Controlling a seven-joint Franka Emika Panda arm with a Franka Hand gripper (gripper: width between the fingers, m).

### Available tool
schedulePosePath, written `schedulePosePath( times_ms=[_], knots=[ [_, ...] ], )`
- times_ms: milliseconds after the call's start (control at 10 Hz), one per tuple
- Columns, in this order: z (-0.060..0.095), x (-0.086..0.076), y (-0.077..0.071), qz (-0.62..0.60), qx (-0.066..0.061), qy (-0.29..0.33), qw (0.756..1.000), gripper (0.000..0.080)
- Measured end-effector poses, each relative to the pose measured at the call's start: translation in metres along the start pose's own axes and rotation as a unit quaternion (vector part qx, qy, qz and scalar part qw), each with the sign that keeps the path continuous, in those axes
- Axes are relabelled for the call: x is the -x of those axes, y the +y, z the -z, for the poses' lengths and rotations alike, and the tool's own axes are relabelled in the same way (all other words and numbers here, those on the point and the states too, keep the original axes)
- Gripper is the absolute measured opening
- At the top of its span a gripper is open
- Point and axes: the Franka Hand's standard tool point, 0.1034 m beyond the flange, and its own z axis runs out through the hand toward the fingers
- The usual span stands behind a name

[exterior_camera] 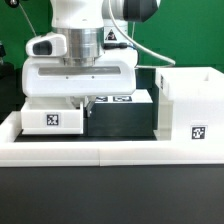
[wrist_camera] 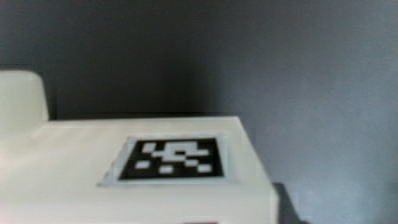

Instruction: Assemble drawer

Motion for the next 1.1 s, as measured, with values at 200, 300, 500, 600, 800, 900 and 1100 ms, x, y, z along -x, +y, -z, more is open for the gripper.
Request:
schedulePosePath(
  times_ms=[200, 300, 500, 600, 800, 900, 1100],
  knots=[
    [0.001, 0.0, 0.0, 0.012, 0.001, 0.002, 1.0, 0.0042],
    [0.0, 0.0, 0.0, 0.012, 0.0, 0.001, 1.0, 0.0042],
    [0.0, 0.001, 0.0, 0.081, 0.001, 0.0, 0.997, 0.0042],
    [-0.002, -0.001, -0.004, 0.121, 0.004, -0.003, 0.993, 0.0042],
    [-0.005, -0.008, -0.013, 0.23, 0.013, -0.012, 0.973, 0.0042],
    [-0.005, -0.007, -0.011, 0.247, 0.013, -0.012, 0.969, 0.0042],
    [-0.006, -0.006, -0.009, 0.319, 0.013, -0.015, 0.948, 0.0042]
  ],
)
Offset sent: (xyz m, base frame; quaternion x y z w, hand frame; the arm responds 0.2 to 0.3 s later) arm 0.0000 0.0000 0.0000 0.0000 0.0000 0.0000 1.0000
